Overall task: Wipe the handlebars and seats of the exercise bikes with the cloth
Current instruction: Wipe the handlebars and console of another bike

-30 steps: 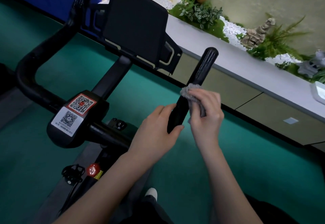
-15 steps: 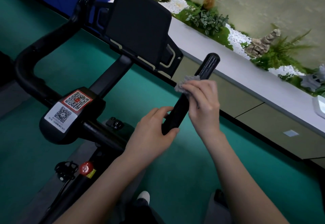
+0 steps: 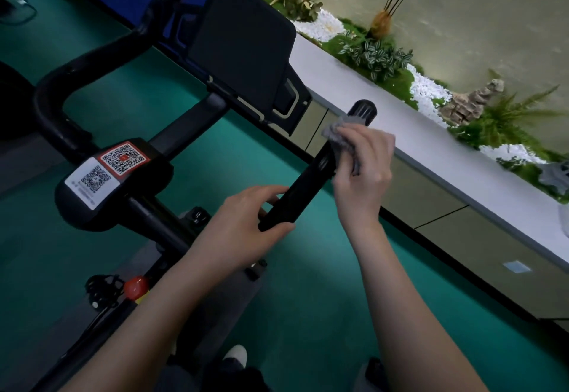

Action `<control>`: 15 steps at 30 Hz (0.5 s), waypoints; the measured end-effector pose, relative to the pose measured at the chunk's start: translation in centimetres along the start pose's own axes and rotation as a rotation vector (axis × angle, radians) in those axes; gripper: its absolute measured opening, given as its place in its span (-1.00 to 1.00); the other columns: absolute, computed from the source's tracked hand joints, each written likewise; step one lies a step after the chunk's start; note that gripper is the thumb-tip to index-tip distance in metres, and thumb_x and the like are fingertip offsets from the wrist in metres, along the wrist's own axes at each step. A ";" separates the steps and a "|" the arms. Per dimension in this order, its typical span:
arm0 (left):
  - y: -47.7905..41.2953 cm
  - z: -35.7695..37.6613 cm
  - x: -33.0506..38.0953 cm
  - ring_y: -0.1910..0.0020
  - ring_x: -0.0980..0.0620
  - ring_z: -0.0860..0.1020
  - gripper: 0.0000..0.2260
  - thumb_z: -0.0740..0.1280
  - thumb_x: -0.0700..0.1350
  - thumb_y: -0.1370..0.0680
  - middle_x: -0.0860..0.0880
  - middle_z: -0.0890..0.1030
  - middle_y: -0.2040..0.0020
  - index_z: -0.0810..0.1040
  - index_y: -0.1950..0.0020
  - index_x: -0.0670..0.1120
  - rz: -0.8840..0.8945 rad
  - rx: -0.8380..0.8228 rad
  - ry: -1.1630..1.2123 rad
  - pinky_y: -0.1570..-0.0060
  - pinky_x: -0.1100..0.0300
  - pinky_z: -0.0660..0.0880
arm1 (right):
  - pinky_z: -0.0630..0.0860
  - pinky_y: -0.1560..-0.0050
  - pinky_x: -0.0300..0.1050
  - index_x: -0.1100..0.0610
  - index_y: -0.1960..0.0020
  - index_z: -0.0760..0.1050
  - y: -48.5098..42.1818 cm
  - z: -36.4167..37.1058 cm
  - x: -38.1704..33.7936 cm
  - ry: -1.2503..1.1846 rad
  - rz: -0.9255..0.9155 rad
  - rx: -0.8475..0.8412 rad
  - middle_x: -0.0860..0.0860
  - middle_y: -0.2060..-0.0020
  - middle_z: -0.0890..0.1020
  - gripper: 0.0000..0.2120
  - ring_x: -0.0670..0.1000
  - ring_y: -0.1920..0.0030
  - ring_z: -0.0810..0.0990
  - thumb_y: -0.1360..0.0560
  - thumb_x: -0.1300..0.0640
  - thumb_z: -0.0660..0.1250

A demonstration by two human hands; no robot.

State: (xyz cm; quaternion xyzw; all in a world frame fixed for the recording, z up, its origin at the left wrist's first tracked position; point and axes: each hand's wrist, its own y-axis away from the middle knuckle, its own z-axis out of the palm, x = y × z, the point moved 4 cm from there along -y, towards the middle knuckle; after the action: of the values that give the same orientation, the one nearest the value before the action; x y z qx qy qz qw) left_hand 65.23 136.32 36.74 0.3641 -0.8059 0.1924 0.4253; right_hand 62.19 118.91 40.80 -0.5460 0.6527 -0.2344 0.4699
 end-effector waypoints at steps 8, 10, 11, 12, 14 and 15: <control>0.1 0.1 -0.2 0.08 0.46 0.44 -0.57 0.42 0.05 -0.43 0.27 0.47 0.01 0.44 -0.28 0.21 -0.023 0.002 0.028 0.20 0.62 0.33 | 0.46 -0.12 -0.28 0.24 -0.04 0.55 -0.9 -1.3 1.6 -0.324 0.614 0.354 0.03 0.05 0.60 -0.85 -0.04 -0.04 0.57 -0.50 0.33 0.27; 0.1 0.2 -0.3 0.04 0.46 0.43 -0.57 0.43 0.04 -0.42 0.30 0.46 0.03 0.46 -0.27 0.21 -0.017 0.007 0.045 0.18 0.62 0.33 | 0.46 -0.07 -0.34 0.19 -0.03 0.54 2.5 -1.1 1.2 -0.398 0.829 0.406 0.00 0.08 0.61 -0.87 -0.14 0.04 0.57 -0.52 0.32 0.29; 0.1 0.2 -0.2 0.02 0.44 0.43 -0.57 0.43 0.03 -0.42 0.31 0.45 0.03 0.46 -0.26 0.20 -0.013 0.012 0.052 0.17 0.62 0.32 | 0.47 -0.05 -0.32 0.14 -0.01 0.54 4.3 -0.7 0.9 -0.451 0.929 0.412 -0.02 0.09 0.61 -0.86 -0.15 0.05 0.58 -0.52 0.33 0.29; 0.1 0.2 -0.2 0.01 0.43 0.43 -0.57 0.43 0.02 -0.42 0.31 0.46 0.03 0.47 -0.26 0.20 -0.007 0.015 0.060 0.16 0.62 0.32 | 0.49 -0.04 -0.30 0.10 0.02 0.53 5.9 -0.1 0.4 -0.510 1.026 0.417 -0.04 0.10 0.62 -0.82 -0.15 0.07 0.59 -0.53 0.35 0.28; 0.1 0.1 -0.2 -0.01 0.40 0.42 -0.57 0.44 -0.01 -0.42 0.28 0.47 0.02 0.47 -0.26 0.19 0.011 0.014 0.069 0.14 0.62 0.31 | 0.53 -0.03 -0.22 0.09 0.03 0.51 7.8 1.3 -0.3 -0.606 1.175 0.439 -0.04 0.13 0.62 -0.80 -0.13 0.11 0.60 -0.53 0.37 0.26; 0.0 0.1 -0.2 -0.02 0.39 0.42 -0.57 0.44 -0.02 -0.42 0.26 0.48 0.01 0.47 -0.27 0.19 0.017 0.012 0.072 0.13 0.62 0.31 | 0.54 -0.03 -0.19 0.10 0.03 0.51 7.9 1.9 -0.4 -0.639 1.223 0.458 -0.02 0.14 0.62 -0.80 -0.11 0.13 0.59 -0.54 0.38 0.25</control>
State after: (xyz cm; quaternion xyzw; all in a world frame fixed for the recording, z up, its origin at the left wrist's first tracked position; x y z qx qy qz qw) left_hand 65.23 136.31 36.54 0.3527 -0.7920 0.2136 0.4503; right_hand 59.92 122.00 33.61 -0.0132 0.6067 0.1106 0.7871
